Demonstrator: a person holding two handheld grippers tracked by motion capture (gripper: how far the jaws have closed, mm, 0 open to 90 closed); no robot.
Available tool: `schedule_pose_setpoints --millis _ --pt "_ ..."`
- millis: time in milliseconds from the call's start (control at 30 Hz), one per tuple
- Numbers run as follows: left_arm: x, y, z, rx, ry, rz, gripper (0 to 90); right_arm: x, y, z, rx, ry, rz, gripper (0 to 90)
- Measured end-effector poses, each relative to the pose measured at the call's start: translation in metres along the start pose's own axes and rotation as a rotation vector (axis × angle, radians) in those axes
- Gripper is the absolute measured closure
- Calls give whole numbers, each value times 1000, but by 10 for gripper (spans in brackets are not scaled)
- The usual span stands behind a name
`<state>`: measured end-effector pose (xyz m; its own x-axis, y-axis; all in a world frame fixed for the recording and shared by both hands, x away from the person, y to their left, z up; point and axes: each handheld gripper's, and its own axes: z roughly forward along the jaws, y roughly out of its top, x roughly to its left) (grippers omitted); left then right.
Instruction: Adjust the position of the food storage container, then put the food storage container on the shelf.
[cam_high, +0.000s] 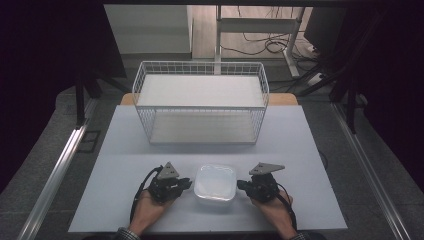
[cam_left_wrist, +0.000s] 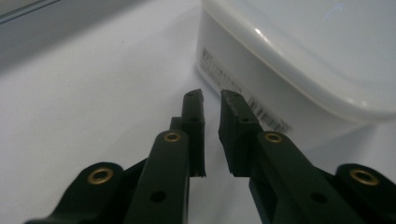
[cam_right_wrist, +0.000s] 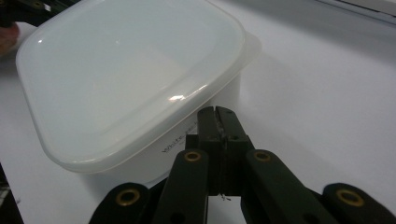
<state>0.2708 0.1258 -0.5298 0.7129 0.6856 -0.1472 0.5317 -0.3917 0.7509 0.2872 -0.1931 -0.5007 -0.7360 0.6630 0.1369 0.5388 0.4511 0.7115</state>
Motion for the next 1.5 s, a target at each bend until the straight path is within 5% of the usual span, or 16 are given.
schedule_pose_setpoints --millis 500,667,833,967,1100,1233,1500 --pt "3 -5 -13 14 11 -51 861 9 14 19 2 34 -33 897" --pt "6 -7 -22 0 43 -53 746 8 14 14 -8 4 -64 858" --pt "11 -16 -35 -18 41 -64 471 1 10 3 -15 -10 -68 688" --pt "12 -21 -40 -10 39 -46 340 -1 6 -2 -15 -18 -88 547" --pt "14 -24 -43 -32 15 -42 179 -3 0 -7 -36 -7 -98 297" --pt "15 -27 -42 -29 33 -27 91 -5 -3 -8 -46 -3 -104 140" --pt "16 -29 -39 -19 38 4 57 -7 -5 -6 -48 -21 -86 47"
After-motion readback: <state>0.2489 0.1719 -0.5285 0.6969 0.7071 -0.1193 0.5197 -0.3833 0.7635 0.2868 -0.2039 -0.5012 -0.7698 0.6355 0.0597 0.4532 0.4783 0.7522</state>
